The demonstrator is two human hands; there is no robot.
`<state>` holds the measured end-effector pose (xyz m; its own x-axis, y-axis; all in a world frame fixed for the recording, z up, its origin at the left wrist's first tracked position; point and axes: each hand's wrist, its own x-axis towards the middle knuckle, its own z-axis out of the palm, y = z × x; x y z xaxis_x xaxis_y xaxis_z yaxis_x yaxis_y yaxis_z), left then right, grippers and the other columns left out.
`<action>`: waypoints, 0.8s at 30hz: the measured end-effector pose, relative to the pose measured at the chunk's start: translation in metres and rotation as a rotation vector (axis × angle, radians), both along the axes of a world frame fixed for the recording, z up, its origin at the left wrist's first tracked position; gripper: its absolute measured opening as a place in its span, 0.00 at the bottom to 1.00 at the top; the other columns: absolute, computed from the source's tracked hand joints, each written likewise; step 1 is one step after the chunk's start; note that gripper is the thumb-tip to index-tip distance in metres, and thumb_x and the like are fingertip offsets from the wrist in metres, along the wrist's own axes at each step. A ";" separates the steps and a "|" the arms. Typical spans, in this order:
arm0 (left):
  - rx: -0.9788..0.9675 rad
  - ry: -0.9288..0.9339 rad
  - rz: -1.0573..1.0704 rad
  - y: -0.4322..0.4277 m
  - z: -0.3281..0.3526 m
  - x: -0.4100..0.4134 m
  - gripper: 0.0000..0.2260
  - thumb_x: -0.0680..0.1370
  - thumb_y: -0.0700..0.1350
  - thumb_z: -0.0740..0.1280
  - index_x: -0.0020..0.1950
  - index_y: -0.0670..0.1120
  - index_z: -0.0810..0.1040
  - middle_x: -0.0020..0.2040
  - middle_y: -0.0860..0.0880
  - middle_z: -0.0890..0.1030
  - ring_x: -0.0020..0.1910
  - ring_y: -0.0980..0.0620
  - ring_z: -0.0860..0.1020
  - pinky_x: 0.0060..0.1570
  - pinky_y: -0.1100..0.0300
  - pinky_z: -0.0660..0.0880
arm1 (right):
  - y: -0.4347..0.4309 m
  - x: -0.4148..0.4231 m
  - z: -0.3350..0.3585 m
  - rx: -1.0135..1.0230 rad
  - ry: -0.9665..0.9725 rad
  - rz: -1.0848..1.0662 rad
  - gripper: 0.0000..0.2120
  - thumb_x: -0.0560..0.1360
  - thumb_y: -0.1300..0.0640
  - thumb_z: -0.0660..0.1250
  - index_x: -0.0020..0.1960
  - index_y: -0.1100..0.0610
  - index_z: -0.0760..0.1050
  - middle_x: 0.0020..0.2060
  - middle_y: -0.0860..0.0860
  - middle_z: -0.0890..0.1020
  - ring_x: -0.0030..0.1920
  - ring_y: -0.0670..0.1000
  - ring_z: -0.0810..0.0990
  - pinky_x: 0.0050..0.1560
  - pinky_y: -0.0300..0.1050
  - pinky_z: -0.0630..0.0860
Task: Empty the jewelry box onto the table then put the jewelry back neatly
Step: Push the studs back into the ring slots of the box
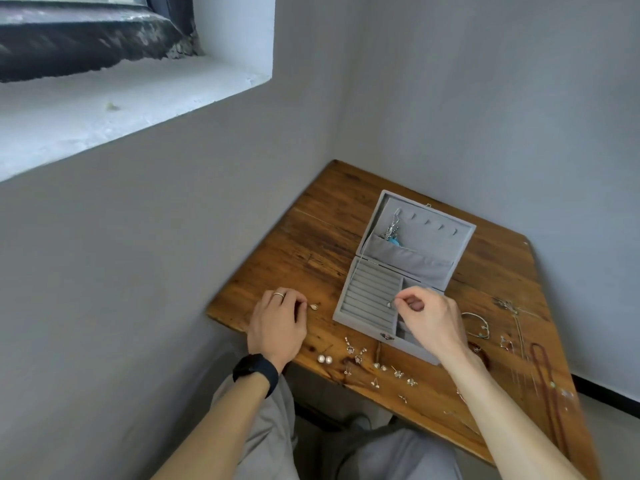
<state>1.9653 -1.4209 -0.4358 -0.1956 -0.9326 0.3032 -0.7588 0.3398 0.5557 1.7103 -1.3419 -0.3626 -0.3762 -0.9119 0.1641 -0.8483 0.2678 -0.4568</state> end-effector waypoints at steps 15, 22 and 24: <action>-0.028 -0.008 0.031 -0.002 -0.005 0.000 0.05 0.80 0.50 0.66 0.51 0.54 0.81 0.50 0.56 0.81 0.50 0.53 0.76 0.45 0.55 0.77 | -0.076 -0.033 0.012 0.463 0.255 0.150 0.05 0.79 0.52 0.65 0.51 0.45 0.78 0.48 0.48 0.82 0.49 0.51 0.80 0.48 0.47 0.79; -0.059 -0.010 0.045 -0.001 -0.005 0.000 0.04 0.79 0.49 0.68 0.50 0.53 0.82 0.48 0.55 0.81 0.48 0.52 0.76 0.43 0.57 0.76 | -0.092 -0.033 0.018 0.515 0.277 0.109 0.07 0.77 0.56 0.64 0.50 0.45 0.79 0.49 0.50 0.82 0.51 0.53 0.79 0.51 0.47 0.77; -0.058 -0.011 0.049 -0.002 -0.005 0.000 0.04 0.79 0.50 0.68 0.50 0.53 0.82 0.48 0.56 0.81 0.48 0.53 0.76 0.43 0.57 0.76 | -0.094 -0.033 0.017 0.533 0.301 0.101 0.06 0.78 0.55 0.65 0.50 0.46 0.79 0.51 0.51 0.83 0.52 0.54 0.79 0.51 0.47 0.77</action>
<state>1.9649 -1.4234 -0.4412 -0.1542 -0.9220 0.3551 -0.7814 0.3338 0.5273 1.6772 -1.4360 -0.3456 -0.2923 -0.9262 -0.2383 -0.9521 0.3053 -0.0186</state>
